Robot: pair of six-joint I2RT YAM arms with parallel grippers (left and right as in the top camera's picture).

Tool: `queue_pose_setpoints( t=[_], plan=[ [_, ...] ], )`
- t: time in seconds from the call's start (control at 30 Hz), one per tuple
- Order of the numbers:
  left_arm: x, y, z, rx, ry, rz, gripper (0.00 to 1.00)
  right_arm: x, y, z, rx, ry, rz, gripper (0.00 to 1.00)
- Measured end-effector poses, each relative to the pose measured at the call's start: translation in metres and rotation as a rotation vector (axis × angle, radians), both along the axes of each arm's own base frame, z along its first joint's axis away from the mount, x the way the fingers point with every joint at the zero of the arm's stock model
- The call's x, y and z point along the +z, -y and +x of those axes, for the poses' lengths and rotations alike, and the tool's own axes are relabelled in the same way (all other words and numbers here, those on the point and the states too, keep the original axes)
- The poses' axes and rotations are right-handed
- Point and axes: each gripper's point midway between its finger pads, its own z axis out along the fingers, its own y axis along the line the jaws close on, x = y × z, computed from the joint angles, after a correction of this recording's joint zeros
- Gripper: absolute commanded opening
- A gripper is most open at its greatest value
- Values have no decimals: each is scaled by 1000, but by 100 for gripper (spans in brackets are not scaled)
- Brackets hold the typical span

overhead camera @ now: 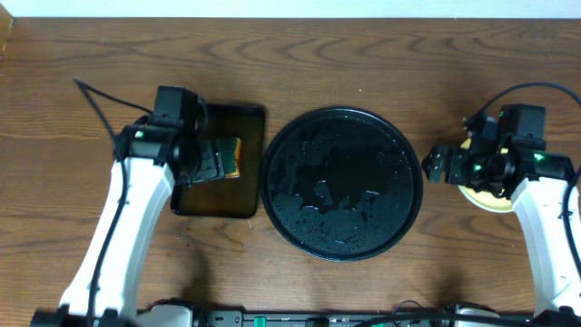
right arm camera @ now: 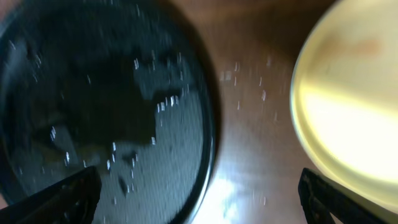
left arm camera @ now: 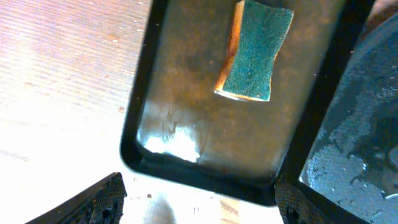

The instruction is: Clean dirty plates on tray and stack at the side

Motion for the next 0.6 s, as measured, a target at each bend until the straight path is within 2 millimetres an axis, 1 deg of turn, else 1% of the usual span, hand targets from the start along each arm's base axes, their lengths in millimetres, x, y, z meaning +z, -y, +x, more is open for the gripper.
queue_pose_setpoints(
  t=[0.07, 0.13, 0.2, 0.27, 0.3, 0.33, 0.43, 0.5, 0.6],
  plan=[
    [15, -1, -4, 10, 55, -7, 78, -1, -1, -6, 7, -23, -23, 99],
    [29, -1, -11, 10, 120, -14, 78, 4, 0, -8, 11, 1, -52, 99],
    [44, -2, -21, 5, 206, -23, 78, 16, 0, -7, 15, 77, -91, 99],
    [57, -3, -33, -12, 308, -32, 78, 34, -1, -8, 17, 181, -118, 99],
    [64, -3, -40, -18, 362, -35, 78, 45, -1, -10, 15, 253, -130, 99],
    [71, -4, -47, -21, 426, -40, 79, 58, -1, -14, 11, 326, -140, 99],
    [87, -6, -72, -22, 575, -57, 78, 83, -1, -29, -4, 487, -165, 99],
    [97, -8, -87, -22, 661, -65, 79, 91, -1, -41, -12, 552, -176, 99],
    [113, -10, -102, -22, 763, -75, 79, 95, 0, -56, -19, 595, -185, 99]
  ],
)
